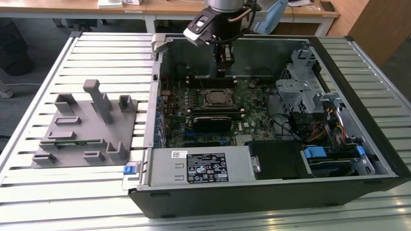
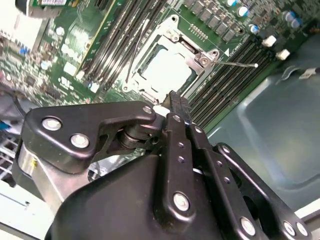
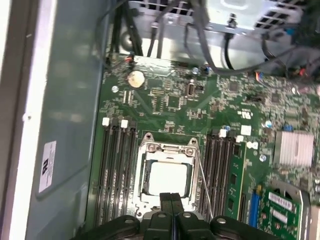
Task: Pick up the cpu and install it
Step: 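Install the first cpu locking lever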
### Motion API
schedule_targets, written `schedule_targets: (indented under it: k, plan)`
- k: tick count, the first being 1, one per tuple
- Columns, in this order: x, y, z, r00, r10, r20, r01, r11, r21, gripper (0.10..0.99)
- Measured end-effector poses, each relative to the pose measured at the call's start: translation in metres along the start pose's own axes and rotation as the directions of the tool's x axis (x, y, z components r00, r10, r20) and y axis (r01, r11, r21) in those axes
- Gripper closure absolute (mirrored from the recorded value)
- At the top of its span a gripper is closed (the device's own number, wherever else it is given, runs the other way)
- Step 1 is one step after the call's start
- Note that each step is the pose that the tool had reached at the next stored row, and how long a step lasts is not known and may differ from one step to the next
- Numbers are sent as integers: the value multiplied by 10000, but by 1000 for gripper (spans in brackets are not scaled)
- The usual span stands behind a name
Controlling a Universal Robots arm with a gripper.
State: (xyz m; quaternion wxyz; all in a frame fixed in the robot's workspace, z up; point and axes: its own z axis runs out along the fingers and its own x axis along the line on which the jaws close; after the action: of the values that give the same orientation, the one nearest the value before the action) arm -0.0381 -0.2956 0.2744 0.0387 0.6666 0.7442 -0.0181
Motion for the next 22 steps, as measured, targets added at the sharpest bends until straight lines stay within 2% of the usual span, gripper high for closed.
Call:
schedule_targets:
  k: [3,6,11,16,22]
  plan:
    - [0,0,0,9985,-554,-12,554,9985,-46,965]
    - [0,0,1,9941,-1089,-22,1089,9940,-91,965]
    - [0,0,2,9800,-1990,-33,1989,9799,-168,965]
    - [1,0,6,9579,-2869,-37,2868,9577,-247,965]
    - [1,-1,15,9217,-3878,-29,3875,9212,-335,965]
